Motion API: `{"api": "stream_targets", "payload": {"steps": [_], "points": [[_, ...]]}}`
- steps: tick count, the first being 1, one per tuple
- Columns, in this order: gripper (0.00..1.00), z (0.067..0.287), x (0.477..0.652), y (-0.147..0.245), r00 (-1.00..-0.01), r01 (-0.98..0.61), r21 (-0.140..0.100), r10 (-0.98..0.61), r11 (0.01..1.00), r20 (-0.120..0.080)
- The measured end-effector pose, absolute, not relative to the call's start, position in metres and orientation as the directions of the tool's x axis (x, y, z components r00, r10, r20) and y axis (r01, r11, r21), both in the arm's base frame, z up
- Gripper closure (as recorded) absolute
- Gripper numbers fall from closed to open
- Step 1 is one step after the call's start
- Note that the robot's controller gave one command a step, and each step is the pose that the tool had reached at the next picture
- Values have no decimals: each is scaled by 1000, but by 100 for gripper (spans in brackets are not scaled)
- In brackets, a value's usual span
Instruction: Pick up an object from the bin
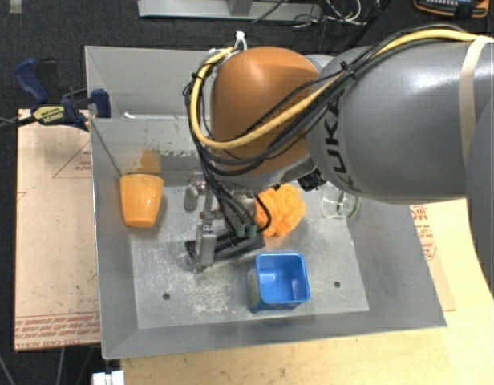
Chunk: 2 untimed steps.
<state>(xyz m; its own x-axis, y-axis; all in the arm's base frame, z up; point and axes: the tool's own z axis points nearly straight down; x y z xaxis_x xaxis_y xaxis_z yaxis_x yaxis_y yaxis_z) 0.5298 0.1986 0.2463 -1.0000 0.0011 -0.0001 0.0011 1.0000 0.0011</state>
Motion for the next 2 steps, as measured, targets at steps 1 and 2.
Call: {"api": "stream_targets", "payload": {"steps": [1, 2], "points": [[0, 246, 530, 199, -1000, 1, 1, 1, 1000, 0], [0, 239, 530, 197, -999, -33, 3, -33, 999, -6]]}}
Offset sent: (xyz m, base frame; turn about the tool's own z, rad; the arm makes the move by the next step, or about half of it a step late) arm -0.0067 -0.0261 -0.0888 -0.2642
